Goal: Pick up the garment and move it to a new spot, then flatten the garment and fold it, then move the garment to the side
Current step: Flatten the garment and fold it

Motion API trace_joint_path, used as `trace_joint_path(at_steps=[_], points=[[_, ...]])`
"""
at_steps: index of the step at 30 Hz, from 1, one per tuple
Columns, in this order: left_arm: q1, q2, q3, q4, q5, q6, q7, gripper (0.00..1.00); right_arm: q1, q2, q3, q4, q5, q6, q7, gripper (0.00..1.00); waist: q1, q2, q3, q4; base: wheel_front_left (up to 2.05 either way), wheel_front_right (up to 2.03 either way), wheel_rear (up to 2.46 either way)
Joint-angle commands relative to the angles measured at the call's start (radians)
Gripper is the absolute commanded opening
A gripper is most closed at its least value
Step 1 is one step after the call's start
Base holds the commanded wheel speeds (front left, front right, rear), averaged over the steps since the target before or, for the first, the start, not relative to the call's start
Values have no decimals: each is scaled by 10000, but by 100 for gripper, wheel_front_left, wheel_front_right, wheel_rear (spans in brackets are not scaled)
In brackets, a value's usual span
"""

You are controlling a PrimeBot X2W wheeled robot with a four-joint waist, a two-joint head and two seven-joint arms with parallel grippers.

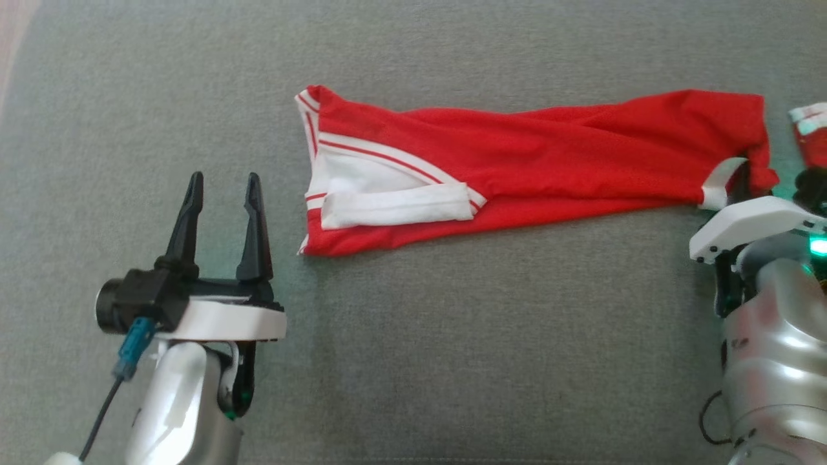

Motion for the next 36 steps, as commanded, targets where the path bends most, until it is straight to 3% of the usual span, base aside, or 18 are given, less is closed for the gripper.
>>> trace_joint_path(at_steps=[1, 4, 10, 15, 19, 23, 28, 36], points=[[-259, 84, 476, -283, 99, -55, -51, 100, -42, 56, 100, -275, -264, -9, -161, 0, -1, 0, -119, -155, 0, 0, 0], [-184, 59, 580, -288, 151, -94, -51, 100, -35, -155, -142, -769, -506, -9, -265, 0, -1, 0, -296, -335, 0, 0, 0], [-12, 6, 654, -296, 265, -167, -51, 100, 122, -1272, -915, -1953, -856, -9, 210, 0, -1, 0, -664, -587, 0, 0, 0], [146, -19, 635, -204, 259, -207, -51, 100, -41, -881, -488, -2394, -594, -9, 259, 0, -1, 0, -999, -590, 0, 0, 0], [321, -30, 630, -130, 270, -218, -51, 100, -37, -307, 654, -2698, 94, -9, 272, 0, -1, 0, -1386, -511, 0, 0, 0], [518, -36, 665, -124, 260, -199, -51, 100, 159, 6, 2454, -3233, 964, -9, 315, 0, -1, 0, -1754, -409, 0, 0, 0], [614, -40, 565, -109, 257, -206, -51, 100, 660, 57, 5074, -3950, 2694, -9, 431, 0, -1, 0, -2001, -95, 0, 0, 0], [618, -43, 286, 4, 111, -219, -51, 100, 1121, 60, 7312, -4016, 4074, -9, 516, 0, -1, 0, -1938, 413, 0, 0, 0]])
